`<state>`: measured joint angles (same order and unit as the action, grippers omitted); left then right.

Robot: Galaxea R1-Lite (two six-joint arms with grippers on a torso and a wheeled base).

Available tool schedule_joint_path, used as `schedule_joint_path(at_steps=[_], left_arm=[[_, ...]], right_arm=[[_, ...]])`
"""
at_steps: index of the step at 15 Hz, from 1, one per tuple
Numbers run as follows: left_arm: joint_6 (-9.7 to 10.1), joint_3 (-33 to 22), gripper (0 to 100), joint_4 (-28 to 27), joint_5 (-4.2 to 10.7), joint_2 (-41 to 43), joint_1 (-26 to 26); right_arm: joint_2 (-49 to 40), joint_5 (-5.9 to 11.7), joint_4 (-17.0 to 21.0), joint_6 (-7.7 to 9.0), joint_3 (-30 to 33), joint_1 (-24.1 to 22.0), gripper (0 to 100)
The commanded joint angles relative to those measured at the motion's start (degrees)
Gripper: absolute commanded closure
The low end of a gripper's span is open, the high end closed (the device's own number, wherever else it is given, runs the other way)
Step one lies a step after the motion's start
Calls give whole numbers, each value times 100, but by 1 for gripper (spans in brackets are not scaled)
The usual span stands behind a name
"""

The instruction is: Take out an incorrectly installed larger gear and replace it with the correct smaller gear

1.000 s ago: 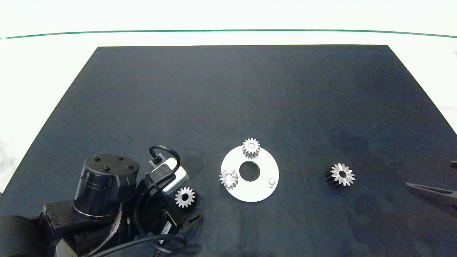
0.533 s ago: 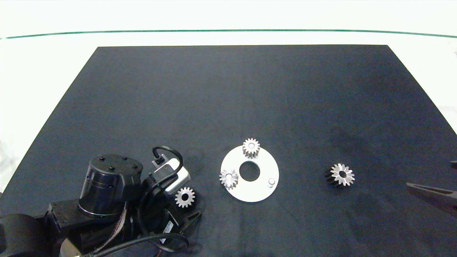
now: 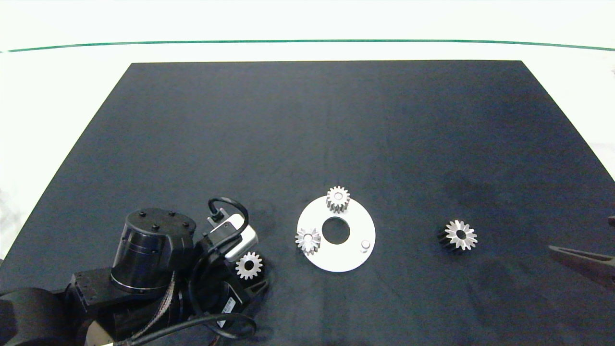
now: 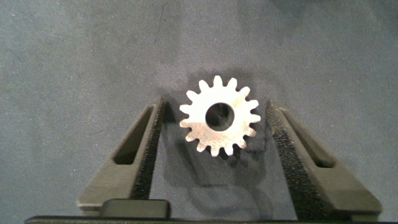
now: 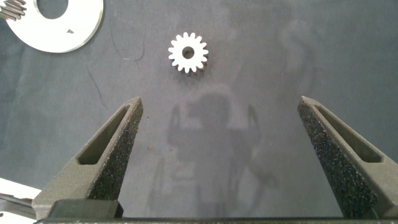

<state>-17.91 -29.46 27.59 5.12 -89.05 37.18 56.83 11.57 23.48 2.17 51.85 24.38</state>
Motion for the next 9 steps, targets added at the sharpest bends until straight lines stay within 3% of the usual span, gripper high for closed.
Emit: schedule_joint_path(at_steps=[1, 9], left_arm=[[-11, 2, 41, 107, 7, -33, 0], [-11, 11, 56, 124, 7, -51, 0]], right_arm=[[-6, -6, 16, 3, 1, -4, 0], [-14, 12, 16, 3, 1, -4, 0]])
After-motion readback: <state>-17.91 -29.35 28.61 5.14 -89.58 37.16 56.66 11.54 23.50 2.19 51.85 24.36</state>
